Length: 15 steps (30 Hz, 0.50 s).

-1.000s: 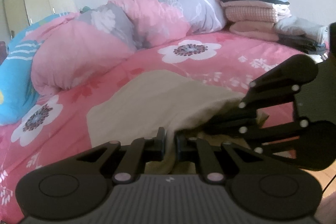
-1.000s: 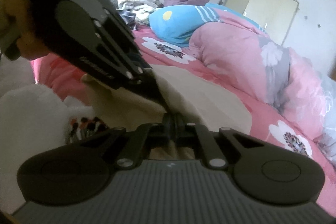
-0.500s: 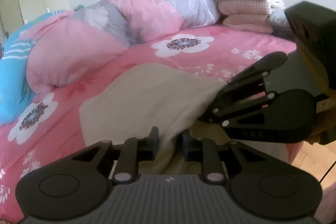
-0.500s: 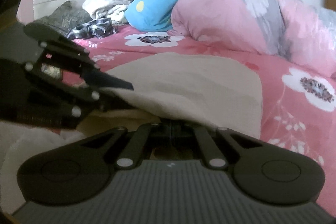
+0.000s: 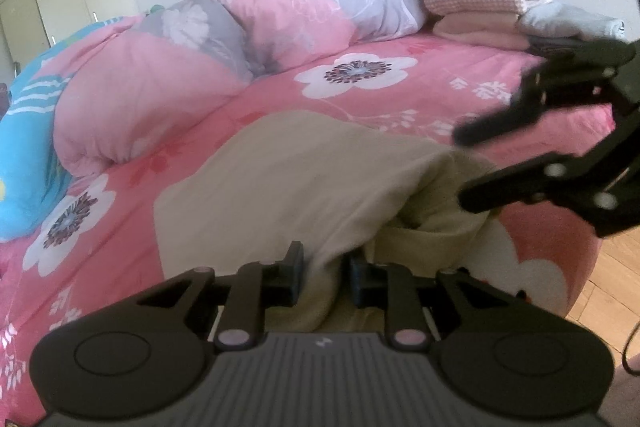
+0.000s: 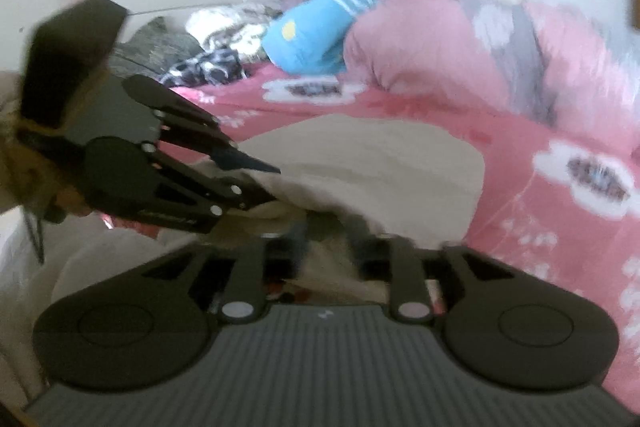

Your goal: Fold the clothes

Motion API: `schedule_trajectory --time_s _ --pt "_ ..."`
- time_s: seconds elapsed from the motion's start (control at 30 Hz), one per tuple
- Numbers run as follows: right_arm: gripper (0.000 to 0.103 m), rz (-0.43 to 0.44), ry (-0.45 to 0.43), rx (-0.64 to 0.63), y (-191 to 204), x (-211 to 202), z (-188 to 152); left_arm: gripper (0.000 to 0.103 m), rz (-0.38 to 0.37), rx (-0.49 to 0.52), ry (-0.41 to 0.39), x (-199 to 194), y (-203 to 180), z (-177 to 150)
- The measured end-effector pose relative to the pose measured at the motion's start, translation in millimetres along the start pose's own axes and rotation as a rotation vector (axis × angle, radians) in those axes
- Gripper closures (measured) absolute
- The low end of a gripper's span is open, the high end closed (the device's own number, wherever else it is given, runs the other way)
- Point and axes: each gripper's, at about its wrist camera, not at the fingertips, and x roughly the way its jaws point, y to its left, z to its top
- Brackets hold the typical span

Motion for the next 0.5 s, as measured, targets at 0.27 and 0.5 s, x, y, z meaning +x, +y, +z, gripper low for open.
schedule_trajectory --time_s 0.27,0.5 --pt "0.041 0.035 0.023 -0.23 10 24 3 0.09 0.017 -0.008 -0.014 -2 3 1" --pt "0.042 0.07 0.058 -0.283 3 47 1 0.092 0.02 0.013 -0.034 -7 2 1"
